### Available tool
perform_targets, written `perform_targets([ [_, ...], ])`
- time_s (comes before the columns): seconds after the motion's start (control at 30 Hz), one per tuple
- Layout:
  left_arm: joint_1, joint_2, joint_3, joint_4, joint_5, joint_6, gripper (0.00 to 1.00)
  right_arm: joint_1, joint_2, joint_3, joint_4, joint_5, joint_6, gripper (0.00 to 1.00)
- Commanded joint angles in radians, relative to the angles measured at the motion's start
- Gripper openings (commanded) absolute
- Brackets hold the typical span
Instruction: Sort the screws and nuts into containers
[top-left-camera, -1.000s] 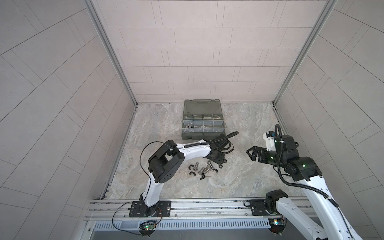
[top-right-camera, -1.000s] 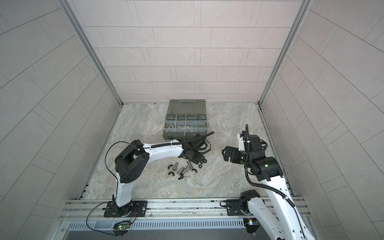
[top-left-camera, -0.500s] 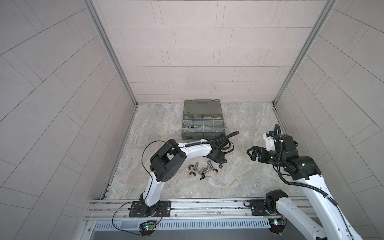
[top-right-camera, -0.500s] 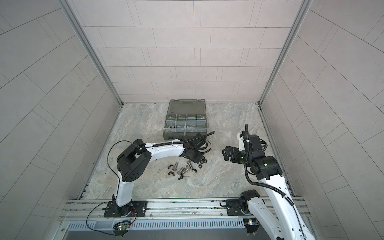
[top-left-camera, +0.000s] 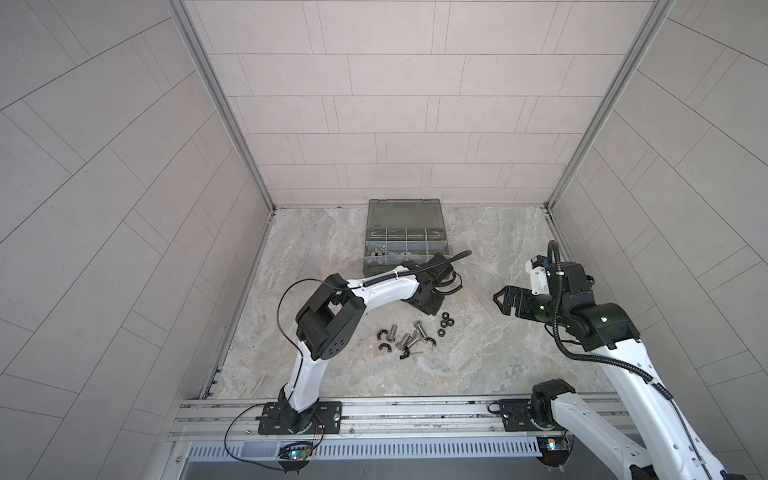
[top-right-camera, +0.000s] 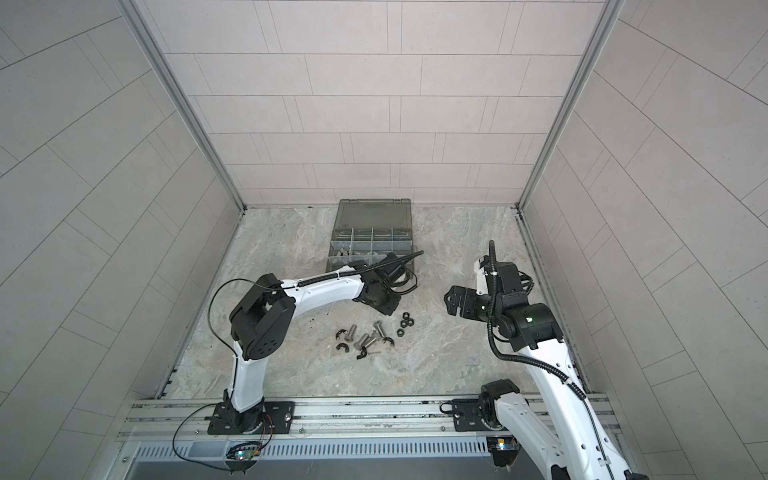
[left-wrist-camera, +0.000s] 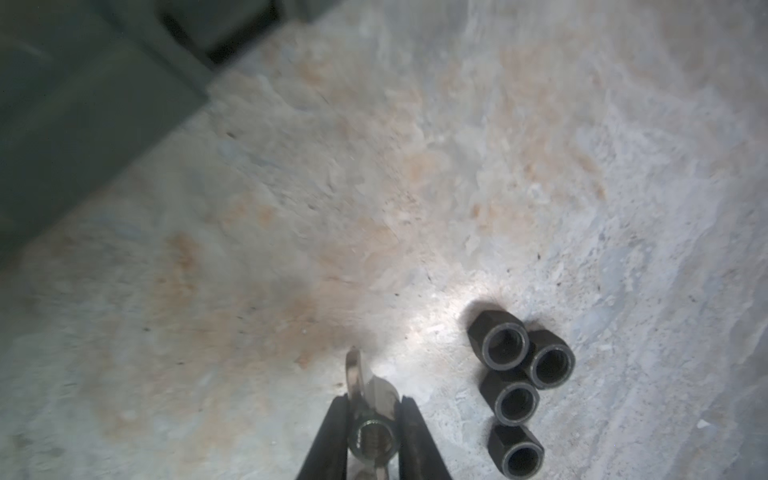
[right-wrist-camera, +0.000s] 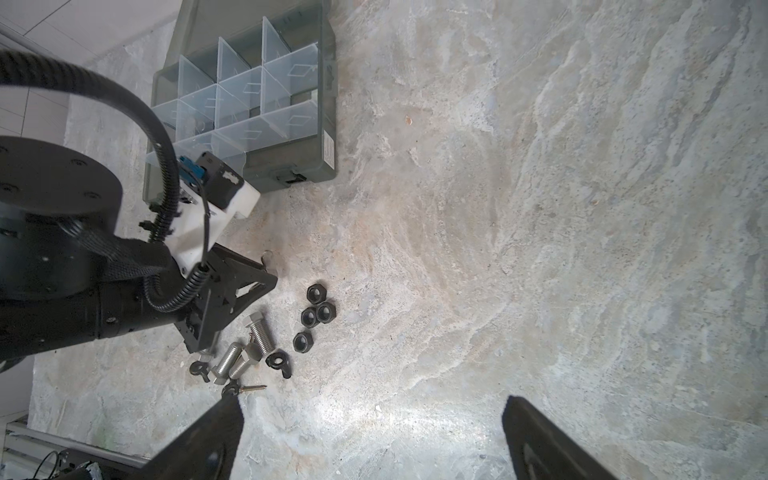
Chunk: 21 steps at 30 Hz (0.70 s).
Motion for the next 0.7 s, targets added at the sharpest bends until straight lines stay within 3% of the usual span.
perform_targets([
  [0.0, 0.056, -0.054, 0.062, -0.074, -0.018, 0.05, 0.16, -0.002, 0.02, 0.032, 0.02, 0.007, 0.007, 0.99],
  [0.33, 0.323, -0.039, 0.225, -0.093, 0.053, 0.051, 0.17, -0.003, 0.126, 0.058, 0.069, -0.017, 0.006, 0.99],
  [0.67, 0.474, 0.089, 0.437, -0.157, 0.027, 0.064, 0.18, -0.003, 0.193, 0.057, 0.118, -0.023, 0.014, 0.99],
])
